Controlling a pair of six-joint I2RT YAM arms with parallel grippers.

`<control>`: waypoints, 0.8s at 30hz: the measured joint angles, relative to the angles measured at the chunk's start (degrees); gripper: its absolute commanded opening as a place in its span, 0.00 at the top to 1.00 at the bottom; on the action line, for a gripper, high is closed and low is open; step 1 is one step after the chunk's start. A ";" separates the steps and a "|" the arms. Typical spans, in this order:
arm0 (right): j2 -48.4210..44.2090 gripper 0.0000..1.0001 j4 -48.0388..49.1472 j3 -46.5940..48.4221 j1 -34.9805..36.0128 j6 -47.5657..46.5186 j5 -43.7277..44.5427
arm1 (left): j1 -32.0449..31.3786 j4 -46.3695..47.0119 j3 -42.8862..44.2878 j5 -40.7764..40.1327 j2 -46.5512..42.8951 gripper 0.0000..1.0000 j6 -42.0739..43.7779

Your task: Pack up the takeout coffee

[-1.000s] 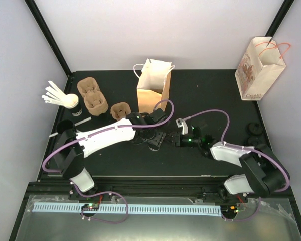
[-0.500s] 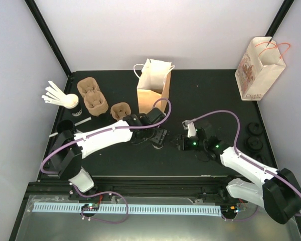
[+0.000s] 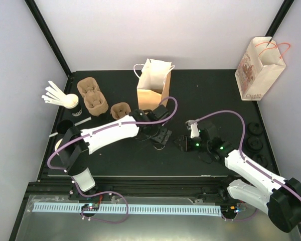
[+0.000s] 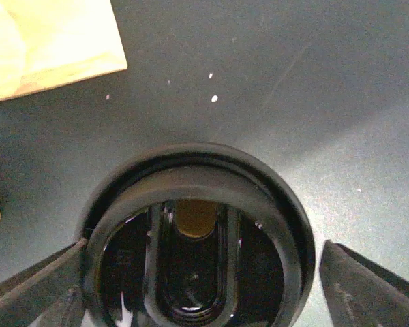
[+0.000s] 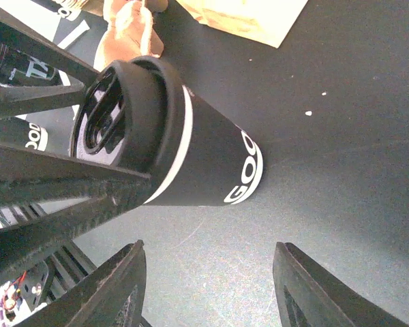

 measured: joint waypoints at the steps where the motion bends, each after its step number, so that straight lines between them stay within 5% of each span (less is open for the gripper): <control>1: -0.07 0.46 -0.28 0.22 0.00 -0.24 0.15 | -0.07 -0.90 0.66 0.31 0.33 0.04 0.37; 16: 1.16 0.43 -2.97 1.42 0.00 -4.26 0.59 | -0.33 -10.86 10.99 2.67 1.09 0.04 0.74; 24: 2.05 0.07 -5.55 4.98 0.00 -7.82 1.05 | 0.28 -11.91 11.65 2.82 -1.38 0.03 0.87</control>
